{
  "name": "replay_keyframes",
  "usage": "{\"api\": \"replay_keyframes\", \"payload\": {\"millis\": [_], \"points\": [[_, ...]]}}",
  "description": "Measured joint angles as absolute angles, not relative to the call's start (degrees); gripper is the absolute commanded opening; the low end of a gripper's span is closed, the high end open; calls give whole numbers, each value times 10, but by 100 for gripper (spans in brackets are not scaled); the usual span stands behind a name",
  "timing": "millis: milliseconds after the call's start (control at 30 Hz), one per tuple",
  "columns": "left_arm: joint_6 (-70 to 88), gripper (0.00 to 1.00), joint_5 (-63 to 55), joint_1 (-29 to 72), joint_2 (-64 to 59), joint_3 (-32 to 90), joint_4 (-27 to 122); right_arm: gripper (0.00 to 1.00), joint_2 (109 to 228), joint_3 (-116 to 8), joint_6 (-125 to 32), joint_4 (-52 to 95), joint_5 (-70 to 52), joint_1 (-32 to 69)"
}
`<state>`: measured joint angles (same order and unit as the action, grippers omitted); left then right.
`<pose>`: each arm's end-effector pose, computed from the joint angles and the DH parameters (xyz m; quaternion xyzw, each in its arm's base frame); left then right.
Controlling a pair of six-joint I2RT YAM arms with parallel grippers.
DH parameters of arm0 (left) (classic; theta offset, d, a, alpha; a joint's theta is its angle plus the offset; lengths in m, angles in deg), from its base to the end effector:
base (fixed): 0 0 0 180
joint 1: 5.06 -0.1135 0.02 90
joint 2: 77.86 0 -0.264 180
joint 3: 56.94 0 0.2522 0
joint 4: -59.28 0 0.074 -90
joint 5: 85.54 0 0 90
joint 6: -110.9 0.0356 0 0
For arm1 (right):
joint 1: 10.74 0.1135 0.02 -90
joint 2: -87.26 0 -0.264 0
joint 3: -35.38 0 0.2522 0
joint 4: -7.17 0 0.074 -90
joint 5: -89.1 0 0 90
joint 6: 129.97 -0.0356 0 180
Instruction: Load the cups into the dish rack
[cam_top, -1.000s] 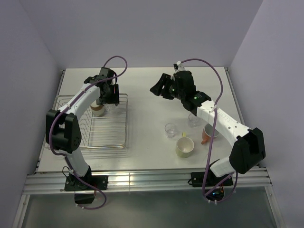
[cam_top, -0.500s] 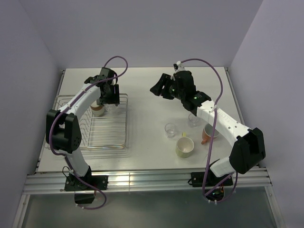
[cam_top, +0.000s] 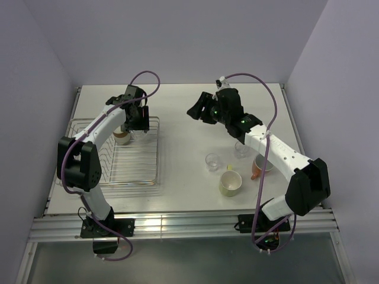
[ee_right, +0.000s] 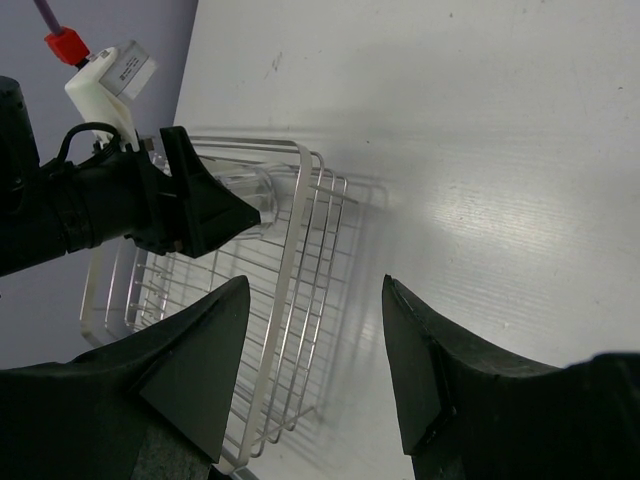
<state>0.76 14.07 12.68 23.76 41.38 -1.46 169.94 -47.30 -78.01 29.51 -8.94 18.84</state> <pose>0.3568 -0.1079 0.2595 -0.0391 0.9704 0.0046 0.2382 0.2929 0.1720 0.3338 0.0222 0.8293 0.3574 0.4290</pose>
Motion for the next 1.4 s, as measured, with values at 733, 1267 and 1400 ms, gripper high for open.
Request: {"api": "replay_keyframes", "payload": {"millis": [733, 1267, 1400], "points": [[9, 2, 144, 131, 233, 399, -24, 63, 1709, -472, -780, 295, -90, 188], [9, 59, 147, 132, 247, 407, -24, 63, 1719, -472, -780, 295, -90, 188], [9, 66, 148, 132, 251, 412, -24, 64, 1720, -472, -780, 295, -90, 188]]}}
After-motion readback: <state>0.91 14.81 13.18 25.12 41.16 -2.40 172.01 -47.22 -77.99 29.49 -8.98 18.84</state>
